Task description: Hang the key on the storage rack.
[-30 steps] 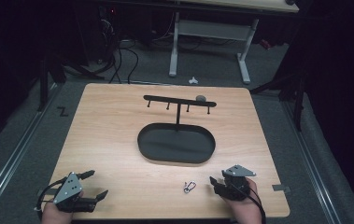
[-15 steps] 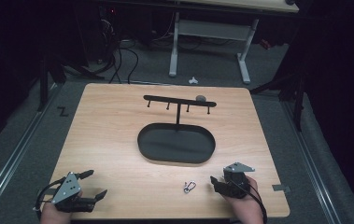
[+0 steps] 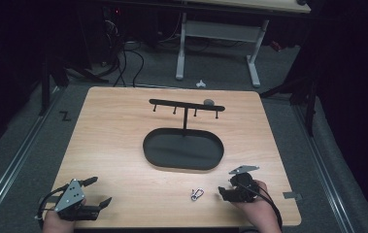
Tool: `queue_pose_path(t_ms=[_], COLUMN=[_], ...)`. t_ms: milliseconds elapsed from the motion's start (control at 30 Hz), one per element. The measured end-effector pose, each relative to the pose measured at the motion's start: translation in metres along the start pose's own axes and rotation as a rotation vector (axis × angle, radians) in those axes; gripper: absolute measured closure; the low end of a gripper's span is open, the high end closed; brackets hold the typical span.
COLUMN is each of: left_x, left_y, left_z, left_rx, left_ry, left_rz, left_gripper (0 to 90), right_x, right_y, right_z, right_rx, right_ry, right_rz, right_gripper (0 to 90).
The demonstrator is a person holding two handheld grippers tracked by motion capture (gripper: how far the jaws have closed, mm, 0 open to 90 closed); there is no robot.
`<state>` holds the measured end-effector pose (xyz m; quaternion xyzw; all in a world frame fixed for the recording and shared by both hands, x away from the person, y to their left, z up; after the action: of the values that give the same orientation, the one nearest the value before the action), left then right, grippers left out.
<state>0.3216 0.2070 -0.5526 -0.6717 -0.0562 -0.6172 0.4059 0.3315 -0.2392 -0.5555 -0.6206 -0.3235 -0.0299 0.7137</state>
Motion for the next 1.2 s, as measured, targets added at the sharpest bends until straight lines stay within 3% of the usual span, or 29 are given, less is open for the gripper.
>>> queue_pose_path(t_ms=[467, 833, 900, 1033, 1200], left_x=[0.0, -0.001, -0.001, 0.0, 0.0], left_y=[0.0, 0.0, 0.0, -0.001, -0.001], left_z=[-0.001, -0.002, -0.002, -0.001, 0.0], left_rx=[-0.005, -0.01, -0.01, -0.013, -0.012], left_ry=[-0.001, 0.0, 0.002, 0.001, 0.0], left_rz=[0.0, 0.006, 0.003, 0.0, -0.001], left_gripper=[15.3, 15.3, 15.3, 15.3, 15.3], right_x=[-0.002, 0.003, 0.004, 0.006, 0.008], right_y=[0.005, -0.002, -0.004, -0.006, -0.004], right_z=[0.0, 0.007, 0.01, 0.019, 0.032], right_rx=[0.018, 0.038, 0.03, 0.021, 0.042], right_ry=[-0.036, -0.083, -0.084, -0.133, -0.167], right_rz=[0.168, 0.244, 0.264, 0.288, 0.305], right_gripper=[34.4, 34.1, 33.5, 33.2, 30.3])
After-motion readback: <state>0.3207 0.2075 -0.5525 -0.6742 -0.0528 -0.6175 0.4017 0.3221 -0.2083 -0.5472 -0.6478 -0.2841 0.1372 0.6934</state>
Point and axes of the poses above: each handheld gripper's, and its own axes: y roughly forward along the jaws, x roughly out of its top, z roughly to its left, the point moved 7 cm from there along y, roughly forward along the jaws
